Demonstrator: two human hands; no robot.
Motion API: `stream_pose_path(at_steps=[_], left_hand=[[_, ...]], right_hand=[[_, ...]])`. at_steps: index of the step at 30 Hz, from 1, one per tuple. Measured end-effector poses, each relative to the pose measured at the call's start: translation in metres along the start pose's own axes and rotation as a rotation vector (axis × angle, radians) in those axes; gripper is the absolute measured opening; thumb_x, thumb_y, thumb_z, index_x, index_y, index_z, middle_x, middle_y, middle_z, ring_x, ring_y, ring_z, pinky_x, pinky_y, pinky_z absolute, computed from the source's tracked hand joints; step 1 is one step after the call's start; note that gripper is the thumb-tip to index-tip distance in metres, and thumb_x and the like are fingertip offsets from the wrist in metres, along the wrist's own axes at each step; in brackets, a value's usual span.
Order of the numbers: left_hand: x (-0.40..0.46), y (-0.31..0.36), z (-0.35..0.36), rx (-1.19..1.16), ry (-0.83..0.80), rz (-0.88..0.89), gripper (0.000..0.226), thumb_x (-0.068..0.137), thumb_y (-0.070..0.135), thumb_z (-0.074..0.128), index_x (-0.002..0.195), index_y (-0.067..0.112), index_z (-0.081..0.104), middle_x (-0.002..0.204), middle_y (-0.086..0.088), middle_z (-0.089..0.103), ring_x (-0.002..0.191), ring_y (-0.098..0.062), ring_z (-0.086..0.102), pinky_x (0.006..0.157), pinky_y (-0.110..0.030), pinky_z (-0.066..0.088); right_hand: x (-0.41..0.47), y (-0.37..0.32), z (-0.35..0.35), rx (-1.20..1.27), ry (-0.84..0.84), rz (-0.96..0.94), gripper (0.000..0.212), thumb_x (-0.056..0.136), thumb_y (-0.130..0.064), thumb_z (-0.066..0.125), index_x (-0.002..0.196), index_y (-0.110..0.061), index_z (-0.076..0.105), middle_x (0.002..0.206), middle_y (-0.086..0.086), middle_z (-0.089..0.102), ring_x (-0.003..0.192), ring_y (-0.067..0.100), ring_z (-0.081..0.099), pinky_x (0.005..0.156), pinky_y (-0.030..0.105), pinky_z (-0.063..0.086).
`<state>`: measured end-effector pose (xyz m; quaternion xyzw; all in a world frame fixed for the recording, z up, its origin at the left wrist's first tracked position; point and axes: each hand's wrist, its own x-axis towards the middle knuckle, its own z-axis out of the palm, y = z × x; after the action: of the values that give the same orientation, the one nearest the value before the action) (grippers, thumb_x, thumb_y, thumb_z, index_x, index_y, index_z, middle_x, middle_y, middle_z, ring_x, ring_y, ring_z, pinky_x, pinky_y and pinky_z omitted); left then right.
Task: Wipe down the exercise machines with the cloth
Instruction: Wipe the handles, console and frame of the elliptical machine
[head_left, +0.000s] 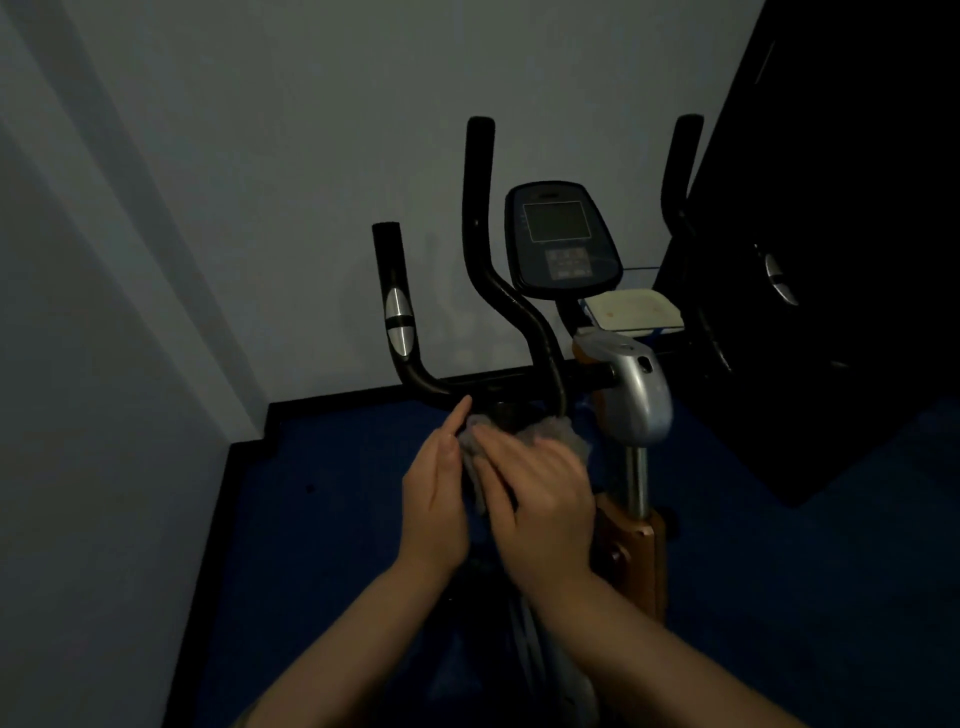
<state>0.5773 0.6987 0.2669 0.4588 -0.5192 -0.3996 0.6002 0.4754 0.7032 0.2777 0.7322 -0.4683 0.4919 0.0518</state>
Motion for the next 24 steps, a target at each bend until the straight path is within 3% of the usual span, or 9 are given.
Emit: stream_pose_path(at_steps=[3,6,12,15,18,22,24], left_hand=[[0.002,-0.002,-0.001,0.023,0.007,0.022,0.046,0.099,0.033,0.028,0.138,0.019,0.048,0.121,0.011,0.061,0.113,0.001,0.057,0.093,-0.011,0.04],[0.004,-0.004,0.001,0.003,0.012,0.044,0.049,0.1,0.041,0.03,0.137,0.016,0.048,0.131,0.005,0.058,0.122,-0.004,0.053,0.102,-0.016,0.039],[0.006,-0.007,-0.005,0.034,-0.02,0.065,0.047,0.1,0.042,0.029,0.138,0.021,0.049,0.118,0.023,0.063,0.117,-0.002,0.056,0.096,-0.014,0.04],[0.006,-0.007,-0.005,0.047,-0.033,0.085,0.053,0.098,0.044,0.028,0.139,0.017,0.048,0.119,0.028,0.06,0.119,-0.002,0.054,0.099,-0.016,0.039],[0.006,-0.007,-0.005,0.054,-0.042,0.079,0.054,0.098,0.044,0.029,0.14,0.016,0.048,0.115,0.03,0.061,0.114,0.001,0.056,0.095,-0.013,0.039],[0.007,-0.005,-0.01,0.052,-0.057,0.051,0.053,0.097,0.047,0.03,0.14,0.021,0.049,0.119,0.023,0.062,0.119,-0.005,0.055,0.1,-0.024,0.04],[0.007,-0.004,-0.008,0.067,-0.044,0.049,0.053,0.098,0.046,0.029,0.139,0.02,0.05,0.119,0.024,0.061,0.12,-0.003,0.054,0.101,-0.02,0.038]], right_hand=[[-0.001,0.003,0.001,-0.018,-0.009,-0.044,0.022,0.093,-0.019,0.059,0.111,-0.014,0.072,0.108,-0.005,0.072,0.096,0.005,0.065,0.091,0.025,0.042],[0.018,0.01,0.008,-0.038,-0.001,-0.106,0.02,0.09,-0.016,0.065,0.109,-0.014,0.073,0.106,-0.004,0.072,0.091,0.01,0.067,0.087,0.027,0.046],[0.028,0.045,-0.018,-0.123,-0.181,-0.509,0.023,0.09,-0.015,0.067,0.112,-0.009,0.072,0.111,0.003,0.071,0.089,0.017,0.068,0.067,0.034,0.053],[0.054,0.048,-0.019,-0.148,-0.214,-0.511,0.021,0.093,-0.016,0.063,0.109,-0.009,0.073,0.106,0.004,0.072,0.081,0.019,0.067,0.062,0.035,0.051],[0.045,0.047,-0.021,-0.137,-0.184,-0.357,0.024,0.091,-0.016,0.062,0.113,-0.01,0.071,0.109,0.003,0.071,0.088,0.02,0.066,0.07,0.034,0.052],[0.011,0.042,-0.024,-0.033,-0.248,-0.164,0.032,0.096,-0.024,0.056,0.121,-0.007,0.066,0.124,0.007,0.062,0.117,0.02,0.054,0.103,0.031,0.043],[0.02,0.038,-0.019,0.006,-0.277,-0.15,0.032,0.094,-0.027,0.06,0.117,-0.006,0.068,0.122,0.008,0.063,0.116,0.02,0.054,0.105,0.03,0.041]])
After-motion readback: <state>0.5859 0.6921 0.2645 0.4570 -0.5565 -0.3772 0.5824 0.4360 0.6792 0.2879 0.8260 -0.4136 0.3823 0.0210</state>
